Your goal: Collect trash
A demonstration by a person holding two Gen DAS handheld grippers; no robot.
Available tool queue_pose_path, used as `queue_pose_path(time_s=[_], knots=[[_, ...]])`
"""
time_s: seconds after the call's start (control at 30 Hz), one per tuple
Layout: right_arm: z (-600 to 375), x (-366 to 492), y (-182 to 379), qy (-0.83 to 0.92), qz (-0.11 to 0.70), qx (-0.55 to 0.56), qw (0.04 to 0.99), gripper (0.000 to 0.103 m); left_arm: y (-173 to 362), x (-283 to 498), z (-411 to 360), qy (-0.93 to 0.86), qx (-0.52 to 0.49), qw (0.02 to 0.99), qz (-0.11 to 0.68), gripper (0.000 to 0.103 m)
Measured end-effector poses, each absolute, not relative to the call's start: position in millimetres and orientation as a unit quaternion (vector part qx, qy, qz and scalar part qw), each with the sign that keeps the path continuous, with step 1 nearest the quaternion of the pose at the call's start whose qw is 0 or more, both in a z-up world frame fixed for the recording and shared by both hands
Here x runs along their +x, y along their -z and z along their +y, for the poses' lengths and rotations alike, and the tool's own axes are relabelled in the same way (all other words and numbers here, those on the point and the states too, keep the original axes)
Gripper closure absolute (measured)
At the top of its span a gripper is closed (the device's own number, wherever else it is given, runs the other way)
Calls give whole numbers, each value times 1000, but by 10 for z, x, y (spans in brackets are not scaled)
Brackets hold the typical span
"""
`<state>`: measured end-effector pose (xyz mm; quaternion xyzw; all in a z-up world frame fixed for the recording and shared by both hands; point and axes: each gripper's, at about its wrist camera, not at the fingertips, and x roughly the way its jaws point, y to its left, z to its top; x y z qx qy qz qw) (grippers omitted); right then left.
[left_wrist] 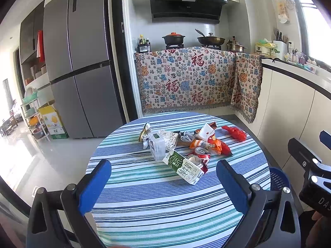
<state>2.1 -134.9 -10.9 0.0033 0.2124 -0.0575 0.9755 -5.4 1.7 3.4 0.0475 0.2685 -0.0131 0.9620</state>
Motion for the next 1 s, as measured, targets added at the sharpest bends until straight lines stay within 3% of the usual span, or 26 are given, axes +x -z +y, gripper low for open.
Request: queue_pose_path(time_s=[1.0], knots=[[-1358, 18, 122, 57, 213, 4, 975, 0, -47, -37, 26, 15, 47, 962, 270, 0]])
